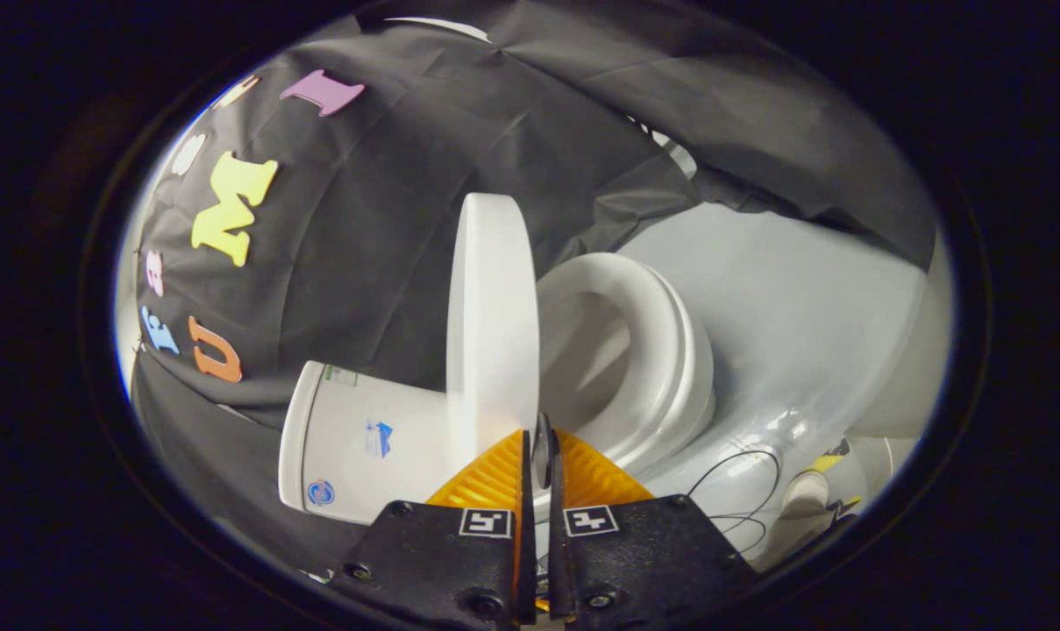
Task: Open the toilet lid.
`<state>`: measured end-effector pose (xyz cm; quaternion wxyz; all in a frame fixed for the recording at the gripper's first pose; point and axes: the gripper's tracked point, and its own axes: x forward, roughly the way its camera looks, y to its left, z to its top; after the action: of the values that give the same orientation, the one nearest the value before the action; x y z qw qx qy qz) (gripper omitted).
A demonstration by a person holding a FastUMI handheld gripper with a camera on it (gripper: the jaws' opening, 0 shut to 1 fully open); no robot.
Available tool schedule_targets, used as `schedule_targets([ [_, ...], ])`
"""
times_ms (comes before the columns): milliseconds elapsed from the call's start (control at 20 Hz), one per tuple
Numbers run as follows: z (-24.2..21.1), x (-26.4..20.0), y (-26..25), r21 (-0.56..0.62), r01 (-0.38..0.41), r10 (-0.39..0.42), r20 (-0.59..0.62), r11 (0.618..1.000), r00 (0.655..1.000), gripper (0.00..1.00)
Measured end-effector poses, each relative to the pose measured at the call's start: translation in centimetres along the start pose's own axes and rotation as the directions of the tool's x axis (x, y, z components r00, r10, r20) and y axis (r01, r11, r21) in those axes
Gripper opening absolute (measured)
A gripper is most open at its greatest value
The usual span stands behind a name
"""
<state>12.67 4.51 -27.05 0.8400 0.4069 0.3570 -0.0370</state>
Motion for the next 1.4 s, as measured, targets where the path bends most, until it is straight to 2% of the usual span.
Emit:
schedule_targets([
  [700,-0.3,-1.2,4.6,-0.118,0.047,-0.044,0.026,0.992,0.999,0.09],
  [1400,-1.1,-2.1,8.3,-0.247,0.119,-0.107,0.061,0.962,0.992,0.08],
])
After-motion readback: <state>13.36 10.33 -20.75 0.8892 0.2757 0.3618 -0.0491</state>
